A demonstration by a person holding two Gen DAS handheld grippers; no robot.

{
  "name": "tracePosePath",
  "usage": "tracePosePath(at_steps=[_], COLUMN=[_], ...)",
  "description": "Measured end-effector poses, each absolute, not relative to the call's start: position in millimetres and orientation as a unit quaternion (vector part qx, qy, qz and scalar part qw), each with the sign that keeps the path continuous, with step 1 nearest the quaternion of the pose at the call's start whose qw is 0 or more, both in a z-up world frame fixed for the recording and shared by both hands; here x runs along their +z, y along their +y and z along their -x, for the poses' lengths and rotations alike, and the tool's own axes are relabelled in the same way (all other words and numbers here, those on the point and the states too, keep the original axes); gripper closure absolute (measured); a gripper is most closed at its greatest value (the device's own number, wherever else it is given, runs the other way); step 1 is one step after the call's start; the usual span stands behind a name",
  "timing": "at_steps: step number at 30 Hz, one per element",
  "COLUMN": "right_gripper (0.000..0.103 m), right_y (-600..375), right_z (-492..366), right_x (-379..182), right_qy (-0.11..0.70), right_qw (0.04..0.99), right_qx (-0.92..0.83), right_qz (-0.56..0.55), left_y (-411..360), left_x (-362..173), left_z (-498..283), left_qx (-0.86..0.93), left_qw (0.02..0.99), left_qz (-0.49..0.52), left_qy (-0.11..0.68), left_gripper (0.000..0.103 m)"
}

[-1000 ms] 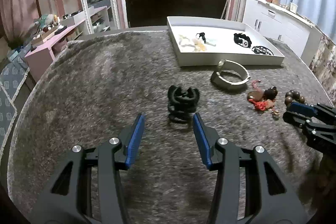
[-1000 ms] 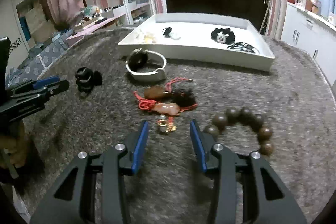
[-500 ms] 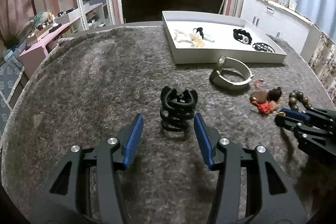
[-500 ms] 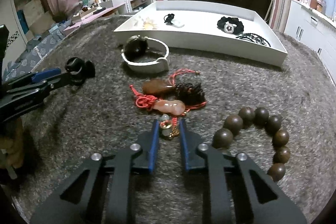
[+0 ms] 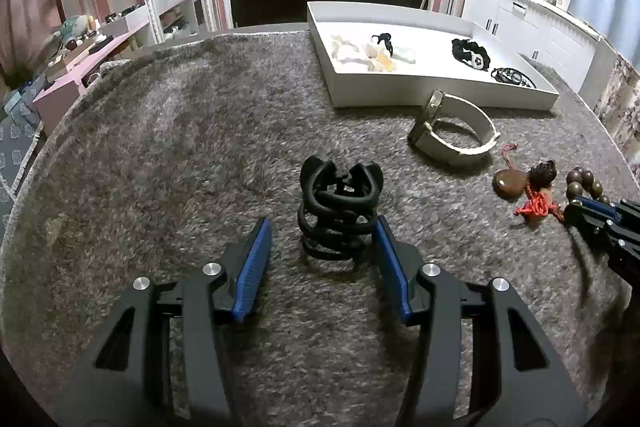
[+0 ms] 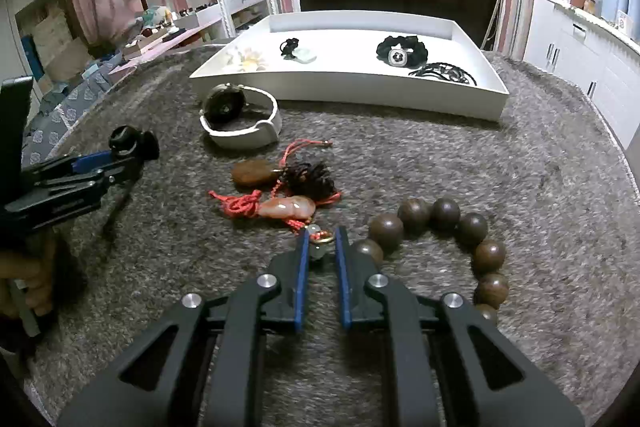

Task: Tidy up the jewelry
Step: 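Grasp the black hair clip with the left tool while the right tool grasps the small red knot charm, then carry the hair clip with the left tool while the right tool carries the charm into the tray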

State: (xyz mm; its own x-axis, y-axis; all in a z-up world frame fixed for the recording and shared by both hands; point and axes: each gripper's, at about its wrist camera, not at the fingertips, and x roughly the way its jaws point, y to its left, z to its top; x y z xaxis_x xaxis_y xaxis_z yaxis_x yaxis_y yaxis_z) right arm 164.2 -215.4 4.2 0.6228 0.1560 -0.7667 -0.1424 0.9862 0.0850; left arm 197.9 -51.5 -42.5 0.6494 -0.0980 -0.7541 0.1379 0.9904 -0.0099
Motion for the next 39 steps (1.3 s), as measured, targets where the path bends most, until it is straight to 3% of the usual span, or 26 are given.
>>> tracePosePath(at_steps=[2, 5, 12, 13, 15, 39], right_gripper=[0.09, 0.09, 0.09, 0.09, 0.09, 0.09], right_y=[-216, -216, -217, -217, -217, -257], right_z=[-164, -164, -164, -164, -164, -160], right_x=[4, 4, 3, 3, 4, 62], right_qy=[0.426, 0.426, 0.426, 0.426, 0.425, 0.352], right_qw=[0.901, 0.901, 0.901, 0.9, 0.901, 0.935], right_qx=[0.084, 0.086, 0.087, 0.088, 0.088, 0.039], right_qz=[-0.009, -0.013, -0.013, -0.014, -0.015, 0.009], left_y=[-52, -55, -62, -63, -64, -51], left_x=[-44, -46, -40, -40, -42, -7], left_z=[-200, -205, -212, -213, -215, -174], left_qx=[-0.065, -0.07, -0.069, -0.069, -0.073, -0.076], left_qw=[0.907, 0.903, 0.909, 0.909, 0.907, 0.925], left_qz=[-0.024, -0.025, -0.03, -0.03, -0.029, -0.029], left_qy=[0.416, 0.423, 0.409, 0.41, 0.414, 0.372], left_gripper=[0.052, 0.061, 0.059, 0.069, 0.074, 0.074])
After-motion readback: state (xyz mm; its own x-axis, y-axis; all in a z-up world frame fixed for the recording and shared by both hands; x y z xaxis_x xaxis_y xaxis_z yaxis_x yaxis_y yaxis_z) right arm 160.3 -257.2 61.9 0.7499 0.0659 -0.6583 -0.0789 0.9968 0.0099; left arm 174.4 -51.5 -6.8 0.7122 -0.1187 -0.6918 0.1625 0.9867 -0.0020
